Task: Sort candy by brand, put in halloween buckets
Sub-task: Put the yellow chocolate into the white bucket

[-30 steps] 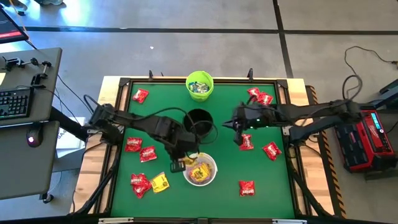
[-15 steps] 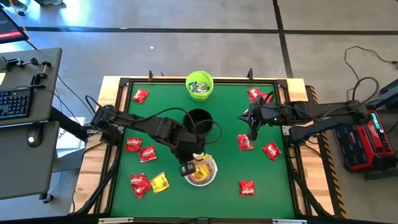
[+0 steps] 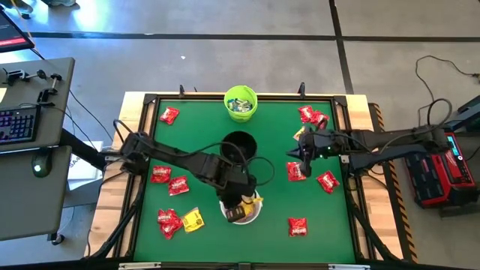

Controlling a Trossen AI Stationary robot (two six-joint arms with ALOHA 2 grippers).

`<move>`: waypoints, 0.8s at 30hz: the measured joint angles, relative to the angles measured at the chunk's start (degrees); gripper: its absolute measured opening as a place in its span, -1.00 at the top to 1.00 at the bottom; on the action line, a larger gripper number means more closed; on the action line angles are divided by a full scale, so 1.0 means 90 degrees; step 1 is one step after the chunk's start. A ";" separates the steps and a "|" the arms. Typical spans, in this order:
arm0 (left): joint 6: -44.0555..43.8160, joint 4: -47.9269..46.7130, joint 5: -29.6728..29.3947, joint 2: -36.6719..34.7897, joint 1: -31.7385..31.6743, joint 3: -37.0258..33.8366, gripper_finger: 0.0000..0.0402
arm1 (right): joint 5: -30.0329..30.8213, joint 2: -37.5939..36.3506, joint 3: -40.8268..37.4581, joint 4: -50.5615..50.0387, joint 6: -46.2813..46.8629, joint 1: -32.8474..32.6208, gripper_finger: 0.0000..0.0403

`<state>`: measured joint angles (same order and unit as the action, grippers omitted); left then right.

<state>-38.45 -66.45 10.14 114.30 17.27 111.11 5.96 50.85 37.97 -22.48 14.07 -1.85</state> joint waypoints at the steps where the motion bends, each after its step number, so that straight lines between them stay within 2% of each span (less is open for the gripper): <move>1: 0.0018 0.0014 0.0088 0.0041 0.0016 0.0000 1.00 | -0.0001 -0.0013 -0.0048 -0.0023 0.0049 0.0000 1.00; 11: -0.0035 0.0047 0.0165 0.0054 0.0059 -0.0007 1.00 | -0.0054 -0.0187 -0.0055 -0.0036 0.0112 0.0000 1.00; 17: 0.0071 0.0248 0.0793 0.0029 0.0096 -0.0005 1.00 | -0.0052 -0.0425 -0.0052 -0.0036 0.0193 0.0000 1.00; 24: 0.0444 0.0503 0.1054 0.0010 0.0073 -0.0002 1.00 | 0.0120 -0.0484 -0.0052 -0.0043 0.0094 0.0000 1.00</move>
<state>-34.45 -61.93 19.63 114.39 17.93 111.09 7.04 46.49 37.50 -22.87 14.92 -1.85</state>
